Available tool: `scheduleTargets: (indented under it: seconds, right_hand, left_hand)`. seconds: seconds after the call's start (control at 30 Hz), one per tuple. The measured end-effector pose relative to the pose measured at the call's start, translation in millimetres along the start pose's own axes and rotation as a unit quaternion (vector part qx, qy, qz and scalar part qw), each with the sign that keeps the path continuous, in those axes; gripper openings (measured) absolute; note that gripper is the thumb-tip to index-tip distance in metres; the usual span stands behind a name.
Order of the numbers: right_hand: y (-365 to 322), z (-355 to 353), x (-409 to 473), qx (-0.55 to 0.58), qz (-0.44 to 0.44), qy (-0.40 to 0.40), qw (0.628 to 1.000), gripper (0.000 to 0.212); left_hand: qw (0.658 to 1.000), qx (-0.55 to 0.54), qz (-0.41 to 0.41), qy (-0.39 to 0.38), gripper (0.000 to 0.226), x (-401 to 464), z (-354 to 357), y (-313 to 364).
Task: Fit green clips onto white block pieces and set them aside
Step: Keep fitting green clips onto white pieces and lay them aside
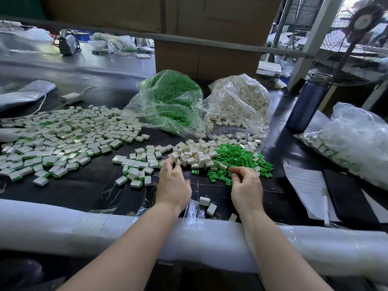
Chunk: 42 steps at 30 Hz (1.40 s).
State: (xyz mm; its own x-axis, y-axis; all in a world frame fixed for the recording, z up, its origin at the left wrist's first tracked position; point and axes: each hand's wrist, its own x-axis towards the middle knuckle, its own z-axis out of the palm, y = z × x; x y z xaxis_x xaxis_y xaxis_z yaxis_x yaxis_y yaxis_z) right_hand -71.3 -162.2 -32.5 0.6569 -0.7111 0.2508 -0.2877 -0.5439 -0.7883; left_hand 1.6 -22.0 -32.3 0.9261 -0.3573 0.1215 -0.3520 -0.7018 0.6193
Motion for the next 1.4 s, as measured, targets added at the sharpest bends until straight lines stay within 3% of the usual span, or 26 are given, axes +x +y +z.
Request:
scheduleTargets:
  seconds: [0.2,0.4,0.97,1.23,1.4]
  right_hand:
    - [-1.5,5.1,-0.7,-0.111,-0.026,-0.063,0.991,0.037]
    - [-0.9,9.9,-0.3,-0.204,-0.025,-0.131,0.970,0.050]
    - [-4.1,3.7,-4.4,-0.090,-0.040,-0.050,0.994,0.027]
    - [-6.1,6.7,-5.8,-0.157,-0.038,-0.081,0.984,0.032]
    - [-5.8,4.0,-6.2,-0.108,-0.053,-0.032,0.992,0.019]
  left_hand:
    - [0.994,0.052,0.094,-0.035,0.061,1.1,5.3,-2.3]
    - [0.980,0.118,0.126,-0.095,0.054,4.4,10.4,-4.3]
    - [0.986,-0.043,0.158,-0.027,0.025,-3.6,1.8,1.5]
    - [0.991,-0.051,0.124,0.005,0.023,-2.7,1.9,-0.2]
    - [0.990,-0.057,0.128,0.013,0.021,-3.4,1.1,1.0]
